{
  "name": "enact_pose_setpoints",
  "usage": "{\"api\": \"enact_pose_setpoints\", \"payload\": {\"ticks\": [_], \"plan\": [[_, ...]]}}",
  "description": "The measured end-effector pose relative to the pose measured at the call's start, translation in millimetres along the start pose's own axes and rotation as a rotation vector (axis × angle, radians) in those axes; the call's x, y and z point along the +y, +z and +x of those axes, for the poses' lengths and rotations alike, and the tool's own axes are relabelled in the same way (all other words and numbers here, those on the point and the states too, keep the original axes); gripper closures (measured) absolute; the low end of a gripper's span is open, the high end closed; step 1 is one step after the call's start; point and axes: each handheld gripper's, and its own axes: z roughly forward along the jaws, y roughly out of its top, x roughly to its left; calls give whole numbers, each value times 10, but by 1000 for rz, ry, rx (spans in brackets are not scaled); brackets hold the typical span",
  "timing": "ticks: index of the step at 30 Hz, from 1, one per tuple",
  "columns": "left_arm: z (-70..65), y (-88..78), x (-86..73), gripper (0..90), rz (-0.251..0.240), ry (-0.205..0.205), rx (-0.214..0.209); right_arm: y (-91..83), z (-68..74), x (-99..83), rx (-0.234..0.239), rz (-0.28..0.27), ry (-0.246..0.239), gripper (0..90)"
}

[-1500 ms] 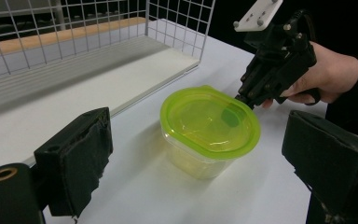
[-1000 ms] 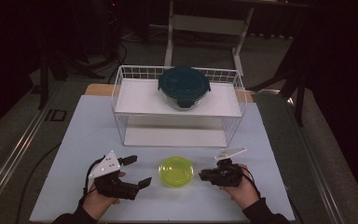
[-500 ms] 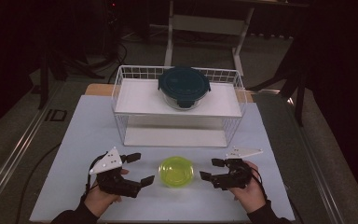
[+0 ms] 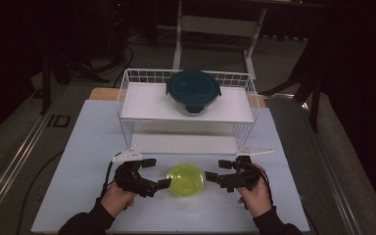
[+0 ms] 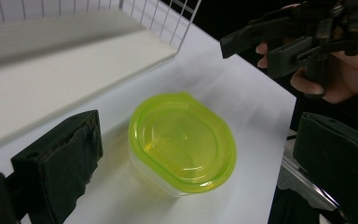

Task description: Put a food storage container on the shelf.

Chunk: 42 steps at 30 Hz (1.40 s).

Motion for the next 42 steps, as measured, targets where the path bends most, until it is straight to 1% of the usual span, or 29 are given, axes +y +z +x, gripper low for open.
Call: {"api": "enact_pose_setpoints", "payload": {"ticks": [1, 3, 5, 6, 9, 10, 11, 12, 13, 14, 15, 16, 17, 18, 19, 20, 21, 22, 24, 26, 27, 28, 29, 31, 33, 35, 37, 40, 42], "plan": [[34, 27, -2, 12, 11, -24, -5, 27, -1, -5, -10, 18, 9, 142], [105, 78, -10, 36, 26, -80, -7, 74, -17, -20, 6, 17, 70, 138], [173, 125, -21, 40, 41, -141, -15, 131, -28, -23, -11, 38, 106, 140], [201, 147, -29, 51, 51, -165, -26, 153, -39, -28, 1, 42, 125, 144], [233, 218, -56, 52, 103, -210, -36, 221, -56, -47, -5, 71, 160, 199], [245, 241, -68, 61, 117, -237, -34, 241, -66, -54, -3, 77, 178, 224], [259, 254, -82, 97, 117, -264, -38, 261, -79, -61, 1, 85, 198, 230], [279, 267, -95, 139, 128, -280, -37, 282, -94, -69, 1, 92, 209, 262], [296, 284, -111, 143, 133, -306, -37, 302, -108, -77, 5, 102, 228, 292], [308, 292, -124, 168, 136, -317, -35, 326, -125, -88, 8, 112, 247, 305], [308, 292, -124, 206, 136, -317, -35, 345, -137, -98, 11, 121, 257, 340], [328, 307, -150, 238, 145, -348, -17, 362, -147, -107, 15, 130, 269, 376], [337, 314, -166, 285, 145, -369, -18, 375, -157, -115, 18, 136, 284, 392], [337, 314, -166, 326, 145, -369, -18, 388, -168, -121, 20, 142, 292, 418], [342, 337, -194, 368, 154, -403, -2, 402, -177, -127, 24, 151, 299, 438], [342, 337, -194, 395, 154, -403, -2, 402, -177, -127, 24, 151, 299, 438], [352, 357, -221, 395, 169, -424, -5, 416, -184, -133, 27, 157, 312, 457], [347, 364, -234, 466, 166, -431, -3, 435, -189, -141, 32, 174, 324, 507], [340, 375, -249, 527, 174, -439, 3, 452, -183, -152, 28, 188, 323, 580], [335, 380, -256, 598, 173, -452, -7, 459, -178, -161, 32, 201, 334, 636], [332, 378, -253, 621, 176, -450, -6, 459, -179, -163, 46, 203, 338, 654], [326, 377, -246, 652, 178, -452, -18, 457, -177, -161, 55, 205, 344, 668], [313, 378, -235, 687, 187, -447, -15, 457, -167, -156, 54, 208, 344, 692], [295, 379, -225, 696, 200, -461, -10, 459, -146, -147, 55, 216, 341, 719], [269, 377, -220, 707, 212, -460, -5, 469, -129, -150, 56, 224, 337, 730], [240, 376, -219, 714, 208, -457, 7, 478, -124, -162, 60, 224, 350, 739], [216, 376, -218, 721, 204, -465, 17, 487, -127, -177, 65, 220, 362, 746], [173, 381, -209, 737, 206, -464, 30, 477, -122, -190, 72, 224, 369, 757], [132, 380, -196, 746, 214, -451, 40, 460, -110, -196, 74, 235, 366, 763]]}}
